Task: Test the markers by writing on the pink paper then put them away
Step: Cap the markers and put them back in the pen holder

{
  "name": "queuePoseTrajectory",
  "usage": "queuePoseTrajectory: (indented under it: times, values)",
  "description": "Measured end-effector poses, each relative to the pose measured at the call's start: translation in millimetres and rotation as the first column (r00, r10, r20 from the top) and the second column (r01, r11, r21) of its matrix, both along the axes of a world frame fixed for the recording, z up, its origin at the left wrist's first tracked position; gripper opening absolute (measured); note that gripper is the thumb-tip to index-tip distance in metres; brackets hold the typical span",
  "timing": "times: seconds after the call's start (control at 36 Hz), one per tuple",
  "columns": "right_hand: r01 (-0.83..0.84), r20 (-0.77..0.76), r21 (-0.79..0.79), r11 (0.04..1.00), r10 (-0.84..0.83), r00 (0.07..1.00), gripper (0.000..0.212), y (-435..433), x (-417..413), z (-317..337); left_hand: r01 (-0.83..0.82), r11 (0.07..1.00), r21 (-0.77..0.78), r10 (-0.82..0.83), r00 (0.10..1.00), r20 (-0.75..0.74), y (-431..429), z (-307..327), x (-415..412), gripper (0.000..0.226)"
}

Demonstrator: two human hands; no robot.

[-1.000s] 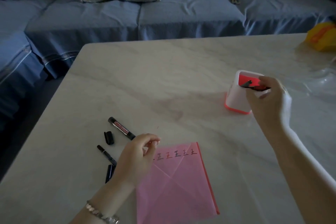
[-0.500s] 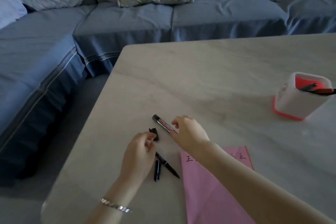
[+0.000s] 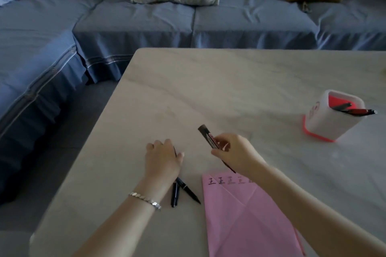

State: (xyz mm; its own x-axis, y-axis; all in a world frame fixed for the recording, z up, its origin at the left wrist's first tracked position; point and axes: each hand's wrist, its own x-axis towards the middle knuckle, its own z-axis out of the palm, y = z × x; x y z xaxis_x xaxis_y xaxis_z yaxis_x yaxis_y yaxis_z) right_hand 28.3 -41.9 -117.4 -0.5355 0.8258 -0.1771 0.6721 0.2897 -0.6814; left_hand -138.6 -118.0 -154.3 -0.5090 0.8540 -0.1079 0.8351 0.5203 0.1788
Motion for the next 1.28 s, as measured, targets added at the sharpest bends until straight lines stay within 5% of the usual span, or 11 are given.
queuePoseTrajectory:
  times: [0.11, 0.25, 0.39, 0.5, 0.56, 0.67, 0.94, 1.08, 1.28]
  values:
    - [0.075, -0.113, -0.043, 0.996, -0.08, 0.99, 0.016, -9.9, 38.4, 5.4, 0.001, 1.0, -0.003, -0.001, 1.0, -0.013, 6.2, -0.7, 8.4, 0.027]
    - [0.19, -0.318, -0.26, 0.947, -0.27, 0.909, 0.018, -17.6, 72.2, 7.8, -0.068, 0.963, 0.26, -0.027, 0.938, 0.344, 2.7, 10.6, 35.6, 0.026]
    - [0.248, -0.507, -0.482, 0.84, -0.499, 0.704, 0.011, -28.7, 96.9, 10.1, -0.179, 0.923, 0.34, -0.157, 0.631, 0.76, -4.5, 40.5, 82.6, 0.024]
    - [0.272, -0.62, -0.581, 0.767, -0.633, 0.463, 0.008, -38.4, 109.9, 13.3, -0.133, 0.922, 0.363, -0.244, 0.527, 0.814, -17.0, 52.6, 108.7, 0.026]
    - [0.259, -0.679, -0.6, 0.757, -0.653, 0.336, 0.025, -43.4, 115.6, 15.5, -0.125, 0.921, 0.369, -0.267, 0.488, 0.831, -23.4, 54.2, 116.7, 0.026]
    - [0.285, -0.75, -0.563, 0.776, -0.624, 0.218, 0.032, -52.4, 124.3, 20.9, -0.127, 0.925, 0.359, -0.274, 0.433, 0.859, -31.5, 55.8, 125.7, 0.024]
    - [0.289, -0.717, -0.566, 0.772, -0.634, 0.291, 0.027, -66.5, 119.8, 22.7, -0.095, 0.919, 0.382, -0.306, 0.438, 0.845, -39.0, 59.8, 129.8, 0.03]
    - [0.32, -0.719, -0.545, 0.775, -0.629, 0.297, 0.072, -73.5, 118.6, 23.7, -0.092, 0.914, 0.395, -0.316, 0.448, 0.836, -42.5, 61.9, 129.8, 0.03]
    - [0.198, -0.748, -0.521, 0.83, -0.556, 0.362, 0.074, -72.3, 125.9, 25.9, -0.048, 0.91, 0.413, -0.342, 0.479, 0.808, -47.3, 60.8, 128.3, 0.029]
